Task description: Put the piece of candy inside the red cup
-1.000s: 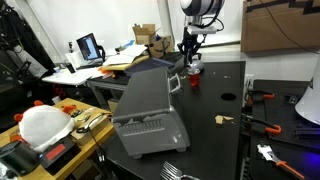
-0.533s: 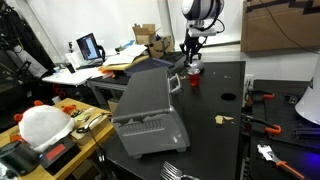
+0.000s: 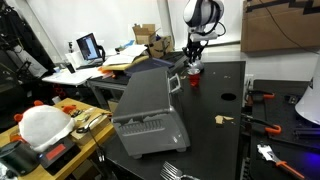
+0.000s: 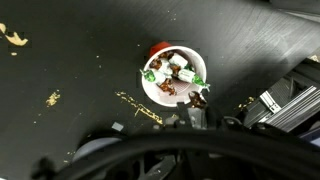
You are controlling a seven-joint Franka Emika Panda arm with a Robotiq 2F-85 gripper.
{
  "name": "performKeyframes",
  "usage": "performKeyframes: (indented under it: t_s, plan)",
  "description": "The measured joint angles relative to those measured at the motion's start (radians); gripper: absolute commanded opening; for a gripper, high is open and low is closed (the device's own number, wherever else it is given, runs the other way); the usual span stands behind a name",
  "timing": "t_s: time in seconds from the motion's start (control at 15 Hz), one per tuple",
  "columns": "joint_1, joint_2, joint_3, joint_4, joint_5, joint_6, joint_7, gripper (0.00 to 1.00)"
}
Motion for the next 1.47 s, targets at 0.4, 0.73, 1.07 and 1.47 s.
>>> performKeyframes:
  t_s: [0.4, 0.73, 1.07, 1.47]
  plan:
    - [0.0, 0.022, -0.013, 0.0, -0.04, 0.008, 0.024, 0.49]
    - [0.0, 0.024, -0.013, 0.0, -0.04, 0.008, 0.032, 0.85]
    - [0.002, 0.021, -0.011, -0.003, -0.04, 0.007, 0.04, 1.0]
    - [0.018, -0.054, -0.003, -0.034, -0.078, -0.058, 0.039, 1.0]
